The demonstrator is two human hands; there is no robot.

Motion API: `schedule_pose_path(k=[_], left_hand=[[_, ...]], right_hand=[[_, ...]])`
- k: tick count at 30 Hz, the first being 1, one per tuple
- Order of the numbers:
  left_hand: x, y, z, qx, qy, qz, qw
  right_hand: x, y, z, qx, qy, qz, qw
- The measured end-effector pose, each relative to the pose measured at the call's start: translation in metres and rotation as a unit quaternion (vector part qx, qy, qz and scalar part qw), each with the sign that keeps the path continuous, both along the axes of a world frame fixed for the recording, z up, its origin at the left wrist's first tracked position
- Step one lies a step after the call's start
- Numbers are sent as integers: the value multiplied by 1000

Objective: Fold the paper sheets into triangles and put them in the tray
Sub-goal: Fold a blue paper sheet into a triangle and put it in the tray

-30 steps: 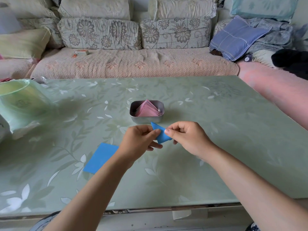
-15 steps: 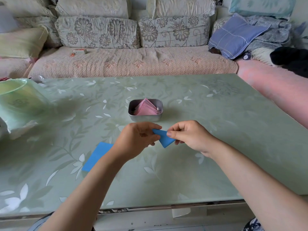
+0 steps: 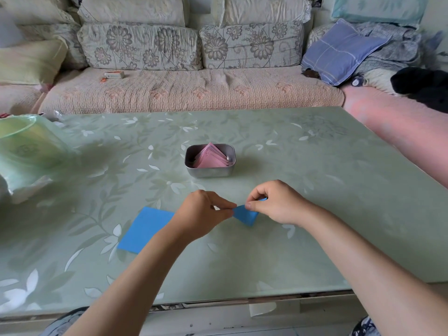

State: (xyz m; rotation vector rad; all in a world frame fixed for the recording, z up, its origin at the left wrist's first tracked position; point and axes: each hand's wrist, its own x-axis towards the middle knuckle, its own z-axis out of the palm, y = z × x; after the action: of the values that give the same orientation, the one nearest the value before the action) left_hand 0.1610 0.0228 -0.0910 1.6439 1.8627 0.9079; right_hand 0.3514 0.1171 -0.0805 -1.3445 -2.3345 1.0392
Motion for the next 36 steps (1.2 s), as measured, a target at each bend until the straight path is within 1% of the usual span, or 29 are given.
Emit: schedule_pose_path(k=[4,10,13,16,18,20,23,25,28,29,33,36], left_hand=[[6,2,-6,-21,10,37,999],[12,5,-10,-46,72,63,994],[16,4,-9,-35,107,74,991],[16,1,-8,3,143,55,988],[14,-1,-7,50,167,24,984],[13,0,-7,84,171,-23,981],[16,0,-9,109,158,-104,976],[18,0,-11,118,171,-136,969],[16,-1,-12,118,189,-149,963],[16,-1,-13,116,184,-149,965],[10,-2,-12,106,117,-109,981],[5,-1,-10,105,128,-97,981]], right_hand=[[-4,-2,-4,34,-41,-7,999],[-10,-5,-13,155,-104,13,982],[-10,-5,-18,221,-115,35,968],[-8,-6,-22,250,-100,43,962],[-9,-7,-23,259,-86,38,961],[-9,-9,-24,261,-82,37,961],[-9,-10,-24,256,-81,38,962],[-9,-11,-24,248,-72,36,965],[-7,-11,-24,236,-62,34,969],[-6,-10,-24,232,-58,34,970],[-3,-10,-24,222,-42,27,974],[-4,-11,-25,227,-37,21,973]])
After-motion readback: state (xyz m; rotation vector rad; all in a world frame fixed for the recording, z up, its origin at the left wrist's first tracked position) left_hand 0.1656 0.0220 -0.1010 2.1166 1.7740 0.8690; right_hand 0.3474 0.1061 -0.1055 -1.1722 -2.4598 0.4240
